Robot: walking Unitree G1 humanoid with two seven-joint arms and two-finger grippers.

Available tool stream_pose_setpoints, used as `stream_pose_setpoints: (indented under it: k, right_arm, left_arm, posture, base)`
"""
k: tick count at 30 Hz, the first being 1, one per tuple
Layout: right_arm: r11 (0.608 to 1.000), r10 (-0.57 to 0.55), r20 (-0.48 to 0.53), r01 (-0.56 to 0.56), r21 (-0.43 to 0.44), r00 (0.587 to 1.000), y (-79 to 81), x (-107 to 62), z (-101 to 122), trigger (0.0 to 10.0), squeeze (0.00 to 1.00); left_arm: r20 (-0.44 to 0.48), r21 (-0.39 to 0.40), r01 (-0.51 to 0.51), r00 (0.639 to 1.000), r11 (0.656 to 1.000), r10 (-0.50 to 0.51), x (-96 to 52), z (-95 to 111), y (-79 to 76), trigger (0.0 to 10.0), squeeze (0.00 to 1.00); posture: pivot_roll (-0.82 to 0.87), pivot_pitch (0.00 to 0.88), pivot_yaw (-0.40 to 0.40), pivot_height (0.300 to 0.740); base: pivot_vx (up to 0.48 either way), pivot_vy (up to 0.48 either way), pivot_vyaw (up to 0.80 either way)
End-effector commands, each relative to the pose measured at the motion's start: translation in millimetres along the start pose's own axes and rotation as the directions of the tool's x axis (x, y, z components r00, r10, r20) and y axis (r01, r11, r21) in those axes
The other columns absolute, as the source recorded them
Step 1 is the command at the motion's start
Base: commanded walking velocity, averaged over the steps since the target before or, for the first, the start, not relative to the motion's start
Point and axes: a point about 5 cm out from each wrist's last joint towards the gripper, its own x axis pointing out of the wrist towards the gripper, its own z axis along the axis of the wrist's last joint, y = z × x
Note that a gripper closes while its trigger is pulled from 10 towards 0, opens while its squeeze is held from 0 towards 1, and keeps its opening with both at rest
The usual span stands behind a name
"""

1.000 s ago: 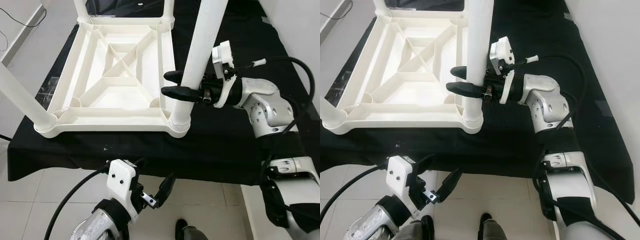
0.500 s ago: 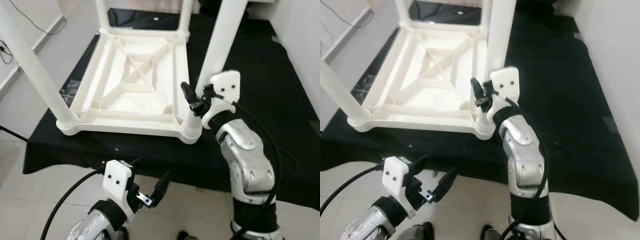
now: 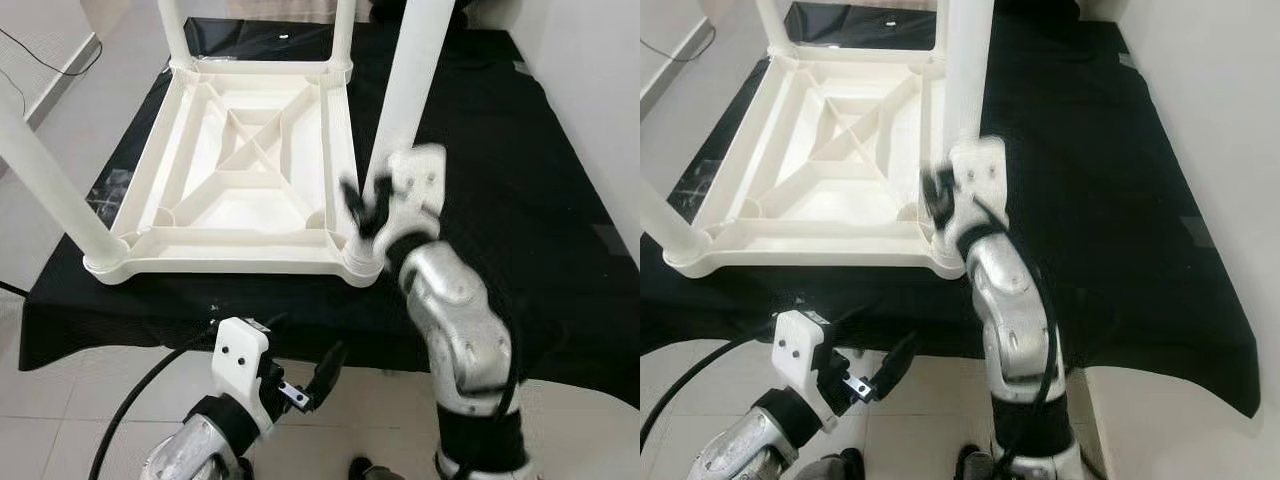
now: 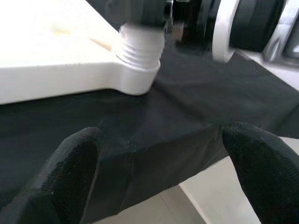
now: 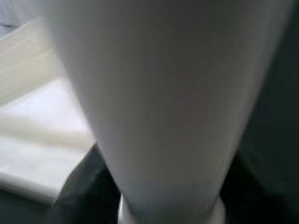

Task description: Building children table

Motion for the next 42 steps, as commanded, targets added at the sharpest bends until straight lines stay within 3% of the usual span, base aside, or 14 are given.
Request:
stream_pose_setpoints:
  k: [1,3,4,5,6,18,19,20,28,32,36,37,38,42]
  right_arm:
    - [0.981,0.18,0.118,-0.188,0.056,0.976,6.6,1.1,21.6,10.0,1.0]
    - [0.966,0.24,0.151,-0.252,0.065,0.959,8.3,0.5,27.8,10.0,1.0]
    - [0.899,0.417,0.177,-0.434,0.065,0.891,11.9,-2.9,37.6,10.0,0.73]
    - [0.899,0.417,0.177,-0.434,0.065,0.891,11.9,-2.9,37.6,10.0,0.73]
    - [0.876,0.471,0.174,-0.482,0.025,0.865,8.1,-3.2,41.5,10.0,0.0]
    - [0.634,0.773,0.127,-0.757,-0.159,0.621,-21.5,4.0,64.8,10.0,0.0]
    - [0.615,0.789,0.123,-0.772,-0.161,0.602,-22.6,5.5,66.7,9.3,0.0]
    - [0.594,0.804,0.118,-0.787,-0.168,0.582,-24.6,8.0,69.2,0.9,0.0]
    - [0.527,0.849,0.082,-0.829,-0.189,0.522,-31.7,11.7,69.8,0.0,0.0]
    - [0.549,0.834,0.052,-0.813,-0.195,0.55,-37.3,11.1,63.4,0.0,0.0]
    - [0.681,0.719,-0.036,-0.714,-0.161,0.694,-36.1,8.7,37.2,0.0,0.0]
    - [0.759,0.636,-0.066,-0.639,-0.127,0.769,-33.7,10.1,24.7,0.0,0.0]
    - [0.946,0.255,-0.15,-0.279,-0.167,0.955,-41.5,14.2,-2.0,0.0,0.0]
    - [0.968,-0.179,-0.207,0.135,-0.209,0.962,-27.3,-25.6,-52.6,0.0,0.0]
  left_arm:
    - [-0.022,-0.012,-0.003,1.0,1.0,0.003,-1.8,-5.9,-0.7,10.0,0.0]
    - [-0.022,-0.011,-0.003,1.0,1.0,0.002,-1.8,-5.8,-0.7,10.0,0.0]
    - [-0.021,-0.01,-0.001,1.0,1.0,0.001,-1.6,-5.8,-0.9,10.0,0.0]
    - [-0.021,-0.01,-0.001,1.0,1.0,0.001,-1.6,-5.8,-0.9,10.0,0.0]
    - [-0.021,-0.01,-0.001,1.0,1.0,0.001,-1.3,-5.9,-0.8,10.0,0.0]
    - [-0.018,-0.008,-0.001,1.0,1.0,0.001,-0.2,-6.8,-1.6,10.0,0.0]
    - [-0.018,-0.008,-0.001,1.0,1.0,0.001,0.0,-6.9,-1.6,10.0,0.0]
    - [-0.018,-0.009,0.0,1.0,1.0,0.0,0.2,-7.4,-1.7,10.0,0.0]
    - [-0.02,-0.008,0.002,1.0,1.0,-0.002,0.3,-8.2,-2.0,10.0,0.0]
    - [-0.021,-0.008,0.001,1.0,1.0,-0.001,0.1,-8.8,-1.7,10.0,0.0]
    - [-0.023,-0.012,0.001,1.0,1.0,-0.001,-0.5,-9.3,-1.6,10.0,0.0]
    - [-0.023,-0.012,0.001,1.0,1.0,-0.001,-1.0,-9.4,-1.4,10.0,0.0]
    - [-0.024,-0.014,-0.001,1.0,1.0,0.001,-1.5,-9.9,-0.8,10.0,0.0]
    - [-0.023,-0.017,-0.006,1.0,1.0,0.005,-0.2,-9.5,0.7,10.0,0.0]
  posture:
    - [0.07,0.315,-0.039,0.74]
    - [0.07,0.315,-0.039,0.74]
    - [0.07,0.314,-0.036,0.74]
    - [0.07,0.314,-0.036,0.74]
    - [0.07,0.314,-0.037,0.74]
    - [0.09,0.305,-0.048,0.74]
    - [0.09,0.304,-0.049,0.74]
    - [0.1,0.298,-0.051,0.74]
    - [0.1,0.292,-0.05,0.74]
    - [0.1,0.292,-0.049,0.74]
    - [0.09,0.298,-0.056,0.74]
    - [0.08,0.299,-0.058,0.74]
    - [0.08,0.297,-0.062,0.74]
    - [0.09,0.307,-0.053,0.74]
  base:
    - [0.0,0.0,0.0]
    - [0.0,0.0,0.0]
    - [0.0,0.0,0.0]
    - [0.0,0.0,0.0]
    - [0.0,0.0,0.0]
    - [0.0,0.0,0.0]
    - [0.0,0.0,0.0]
    - [0.0,0.0,0.0]
    - [0.0,0.0,0.0]
    - [0.0,0.0,0.0]
    - [0.0,0.0,0.0]
    - [0.0,0.0,0.0]
    - [0.0,0.0,0.0]
    - [0.0,0.0,0.0]
